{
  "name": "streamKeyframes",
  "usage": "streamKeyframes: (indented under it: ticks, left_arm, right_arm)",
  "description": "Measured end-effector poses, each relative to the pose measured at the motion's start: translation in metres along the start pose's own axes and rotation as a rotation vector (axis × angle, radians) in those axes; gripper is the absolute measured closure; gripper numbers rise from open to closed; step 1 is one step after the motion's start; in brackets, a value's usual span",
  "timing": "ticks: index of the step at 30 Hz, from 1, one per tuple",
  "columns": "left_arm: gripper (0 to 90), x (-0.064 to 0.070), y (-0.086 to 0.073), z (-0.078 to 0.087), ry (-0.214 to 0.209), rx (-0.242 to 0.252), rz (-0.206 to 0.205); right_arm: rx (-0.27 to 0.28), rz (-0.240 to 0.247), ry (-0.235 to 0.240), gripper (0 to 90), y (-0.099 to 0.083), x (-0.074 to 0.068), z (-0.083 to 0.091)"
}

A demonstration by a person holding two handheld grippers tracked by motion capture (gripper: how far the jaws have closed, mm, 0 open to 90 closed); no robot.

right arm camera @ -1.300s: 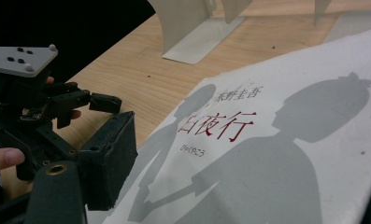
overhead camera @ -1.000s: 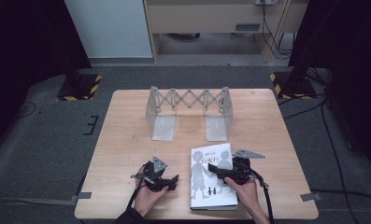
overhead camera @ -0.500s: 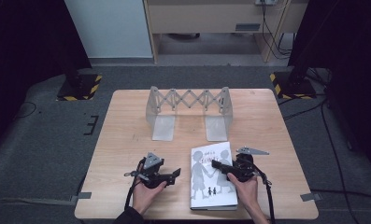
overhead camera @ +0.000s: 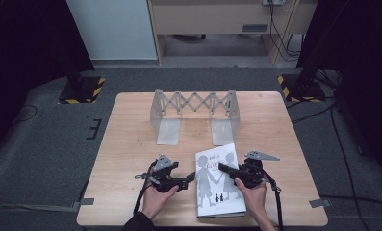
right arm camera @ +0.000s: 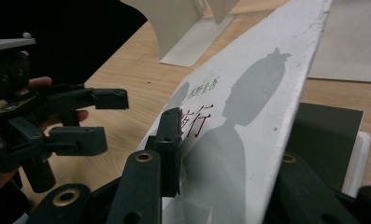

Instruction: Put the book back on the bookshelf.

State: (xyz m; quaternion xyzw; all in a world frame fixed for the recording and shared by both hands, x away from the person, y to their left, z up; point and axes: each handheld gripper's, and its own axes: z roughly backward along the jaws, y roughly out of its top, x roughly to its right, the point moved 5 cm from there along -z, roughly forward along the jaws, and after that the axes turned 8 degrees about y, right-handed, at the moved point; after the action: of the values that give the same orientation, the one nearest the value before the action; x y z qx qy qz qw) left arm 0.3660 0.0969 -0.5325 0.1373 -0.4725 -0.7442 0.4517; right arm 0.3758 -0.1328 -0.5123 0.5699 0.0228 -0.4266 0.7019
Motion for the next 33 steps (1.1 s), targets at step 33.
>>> streamKeyframes:
  ticks: [33]
  left_arm:
    - [0.0,0.023,-0.019,-0.025,-0.292,-0.013,0.133]
  right_arm:
    - [0.093,0.052,0.166,75.0,0.004,-0.014,0.012]
